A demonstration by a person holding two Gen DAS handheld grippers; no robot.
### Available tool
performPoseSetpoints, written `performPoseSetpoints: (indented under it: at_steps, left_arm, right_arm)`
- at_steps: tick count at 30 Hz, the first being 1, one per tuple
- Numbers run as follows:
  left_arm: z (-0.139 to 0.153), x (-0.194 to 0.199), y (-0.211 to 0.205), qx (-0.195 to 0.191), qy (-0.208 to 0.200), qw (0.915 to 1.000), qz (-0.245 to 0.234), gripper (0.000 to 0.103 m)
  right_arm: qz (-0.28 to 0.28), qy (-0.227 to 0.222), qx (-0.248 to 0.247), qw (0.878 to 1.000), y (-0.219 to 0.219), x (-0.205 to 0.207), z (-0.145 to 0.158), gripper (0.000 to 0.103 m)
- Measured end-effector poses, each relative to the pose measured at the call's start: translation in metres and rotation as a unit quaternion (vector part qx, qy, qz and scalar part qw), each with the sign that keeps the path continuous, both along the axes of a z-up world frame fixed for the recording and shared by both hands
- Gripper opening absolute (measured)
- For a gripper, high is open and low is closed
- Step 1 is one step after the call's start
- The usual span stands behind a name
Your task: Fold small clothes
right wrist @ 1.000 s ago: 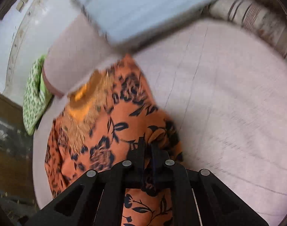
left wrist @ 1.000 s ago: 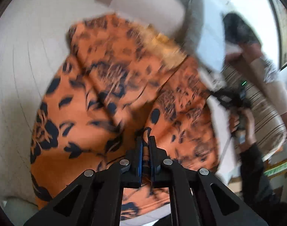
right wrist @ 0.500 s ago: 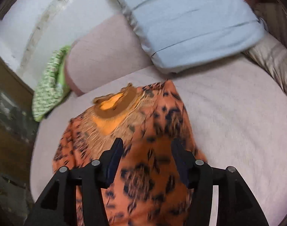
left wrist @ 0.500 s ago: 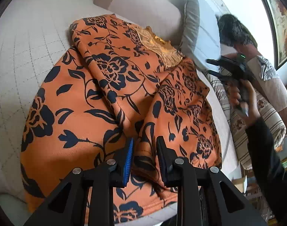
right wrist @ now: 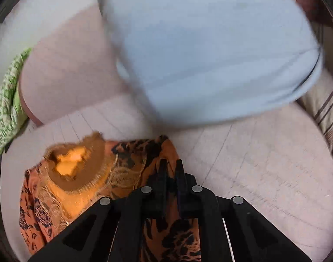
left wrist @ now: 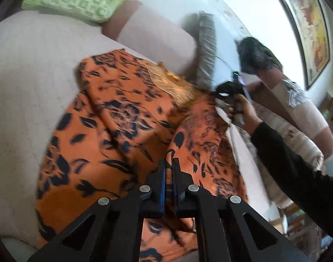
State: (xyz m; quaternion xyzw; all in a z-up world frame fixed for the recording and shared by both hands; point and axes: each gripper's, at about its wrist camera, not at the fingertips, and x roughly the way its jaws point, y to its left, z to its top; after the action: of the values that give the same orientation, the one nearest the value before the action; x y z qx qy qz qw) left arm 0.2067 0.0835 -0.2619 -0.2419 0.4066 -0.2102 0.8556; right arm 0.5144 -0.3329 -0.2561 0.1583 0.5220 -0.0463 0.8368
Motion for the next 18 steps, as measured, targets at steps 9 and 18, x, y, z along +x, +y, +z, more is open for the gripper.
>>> performPoseSetpoints:
  at_steps: [9,18]
  left_arm:
    - [-0.022,0.006,0.014,0.019,0.076,0.9962,0.037,0.036]
    - [-0.015,-0.01,0.006,0.014,0.087,0.9958,0.023,0.036]
  right_arm:
    - [0.06,-0.063,0.05,0.995,0.03,-0.102,0.045,0.051]
    - [0.12,-0.01,0.276,0.954,0.111,-0.31,0.012,0.057]
